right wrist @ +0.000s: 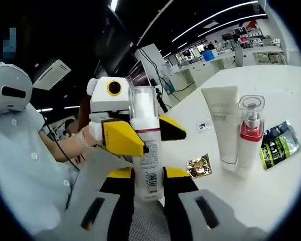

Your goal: Arrange the skincare products in the storage area until every visible bottle or jar stands upright without overlapping.

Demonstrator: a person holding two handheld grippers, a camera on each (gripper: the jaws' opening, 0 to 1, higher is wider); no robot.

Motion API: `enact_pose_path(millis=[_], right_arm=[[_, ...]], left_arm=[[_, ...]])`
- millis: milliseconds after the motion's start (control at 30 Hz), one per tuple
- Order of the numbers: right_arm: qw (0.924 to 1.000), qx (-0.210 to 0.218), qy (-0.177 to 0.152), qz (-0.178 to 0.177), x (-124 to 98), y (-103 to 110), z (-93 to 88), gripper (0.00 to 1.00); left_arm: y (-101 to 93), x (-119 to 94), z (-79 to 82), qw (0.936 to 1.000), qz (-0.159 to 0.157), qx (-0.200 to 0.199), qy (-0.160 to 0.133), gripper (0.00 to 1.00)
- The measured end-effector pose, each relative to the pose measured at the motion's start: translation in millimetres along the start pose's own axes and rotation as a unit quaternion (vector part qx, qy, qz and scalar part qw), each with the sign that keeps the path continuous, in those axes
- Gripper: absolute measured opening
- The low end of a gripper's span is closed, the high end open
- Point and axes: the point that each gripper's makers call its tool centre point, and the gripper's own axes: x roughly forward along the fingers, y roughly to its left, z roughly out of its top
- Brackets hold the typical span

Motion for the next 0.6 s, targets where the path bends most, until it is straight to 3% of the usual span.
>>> enact_pose_path(millis=[100, 333, 600], right_arm=[[0.9992, 0.008, 0.032, -0.023, -3, -9, -15.3, 0.31], [0.9966, 0.021, 0.044, -0.066, -21, -27, -26.4, 0.31], [0.9941, 0.024, 0.017, -0.104, -44, -38, -11.6, 0.31]], left_arm=[[5.7, 3, 0.7, 1.0000, 0.007, -0.001, 0.001, 0.20], [25.1, 11, -17.1, 0.9974, 0.047, 0.035, 0.042, 0.19], [41.9, 22, -37.9, 0.9924, 0.074, 0.063, 0.077, 0.19]])
